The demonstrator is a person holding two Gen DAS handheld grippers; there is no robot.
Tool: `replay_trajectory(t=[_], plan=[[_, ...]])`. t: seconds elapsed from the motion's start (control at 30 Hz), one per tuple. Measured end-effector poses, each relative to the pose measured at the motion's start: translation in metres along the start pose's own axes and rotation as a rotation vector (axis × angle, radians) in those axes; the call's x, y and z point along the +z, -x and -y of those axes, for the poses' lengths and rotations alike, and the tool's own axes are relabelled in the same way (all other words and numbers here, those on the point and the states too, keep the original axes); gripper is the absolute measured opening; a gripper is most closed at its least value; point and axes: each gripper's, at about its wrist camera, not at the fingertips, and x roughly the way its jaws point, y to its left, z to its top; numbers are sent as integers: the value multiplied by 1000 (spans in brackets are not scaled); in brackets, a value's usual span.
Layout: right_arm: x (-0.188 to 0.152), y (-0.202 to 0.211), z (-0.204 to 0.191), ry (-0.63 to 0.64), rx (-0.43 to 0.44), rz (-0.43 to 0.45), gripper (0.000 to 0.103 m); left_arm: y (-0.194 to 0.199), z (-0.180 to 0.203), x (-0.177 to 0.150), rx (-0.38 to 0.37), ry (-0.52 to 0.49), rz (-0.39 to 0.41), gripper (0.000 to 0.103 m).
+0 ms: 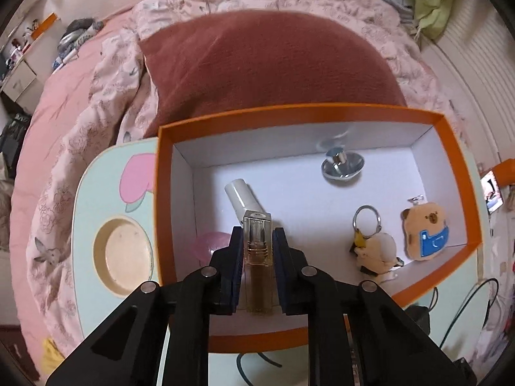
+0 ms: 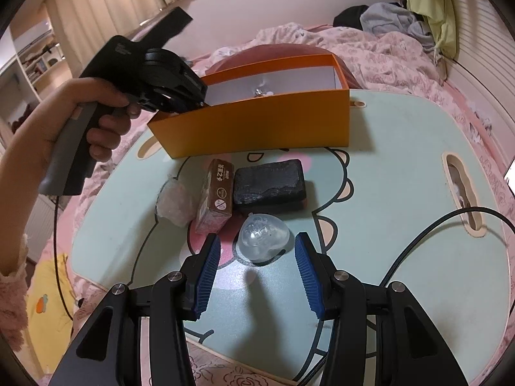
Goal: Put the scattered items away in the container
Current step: 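Grasp the glass perfume bottle in the box with the left gripper, then carry the perfume bottle out and lay it on the table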
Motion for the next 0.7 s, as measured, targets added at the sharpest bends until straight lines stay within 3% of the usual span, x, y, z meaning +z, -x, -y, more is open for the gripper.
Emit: replay_trajectory(t=[0.2,0.33,0.57,0.7], plan=[[-1,-3,1,-6,-2,-14,47,58,6,-10,-159,-5,134,18],[-3,-4,0,-8,-2,-18,47,95,10,-33,-283,-22,189,18],[-2,-5,0,-15,-1,-22,47,108,4,-94,-426,-23,171,18],[-2,-5,-1,-13,-3,-24,47,98,-3,-121,-444,-3,161,18]])
